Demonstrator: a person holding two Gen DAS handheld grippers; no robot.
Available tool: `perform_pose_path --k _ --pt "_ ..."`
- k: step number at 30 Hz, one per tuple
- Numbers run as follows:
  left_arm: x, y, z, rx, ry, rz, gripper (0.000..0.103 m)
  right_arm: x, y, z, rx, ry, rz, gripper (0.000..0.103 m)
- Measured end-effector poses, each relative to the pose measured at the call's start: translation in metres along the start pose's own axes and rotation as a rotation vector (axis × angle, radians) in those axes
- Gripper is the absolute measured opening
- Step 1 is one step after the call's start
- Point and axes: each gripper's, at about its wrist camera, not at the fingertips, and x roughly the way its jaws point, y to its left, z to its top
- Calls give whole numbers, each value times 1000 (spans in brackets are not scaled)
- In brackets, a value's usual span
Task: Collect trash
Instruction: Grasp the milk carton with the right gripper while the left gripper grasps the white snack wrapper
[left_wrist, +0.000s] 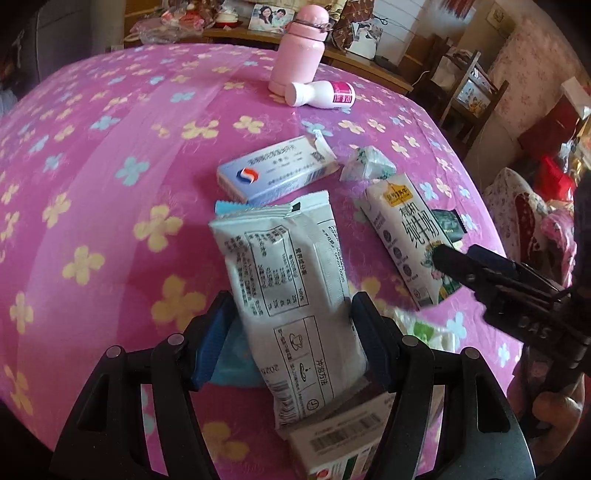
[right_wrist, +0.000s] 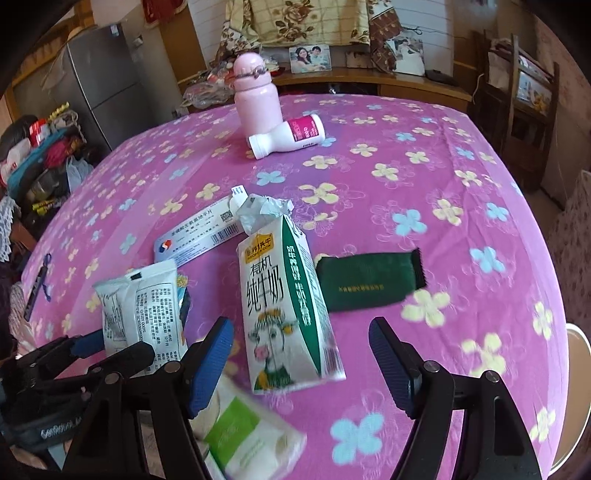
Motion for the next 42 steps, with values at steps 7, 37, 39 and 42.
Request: perform_pose_path --k 7,37,39,42 --pt "7 -10 7 115 -18 -2 54 33 12 8 -47 41 -18 71" --pt "-54 -106 11 258 -130 -123 42 -113 -76 -62 188 -167 7 57" --pt "-53 -114 9 269 -128 -126 41 -118 -82 -66 200 -173 5 57" --pt "-52 -128 7 289 -129 -129 42 -126 -91 -72 217 -182 -2 57"
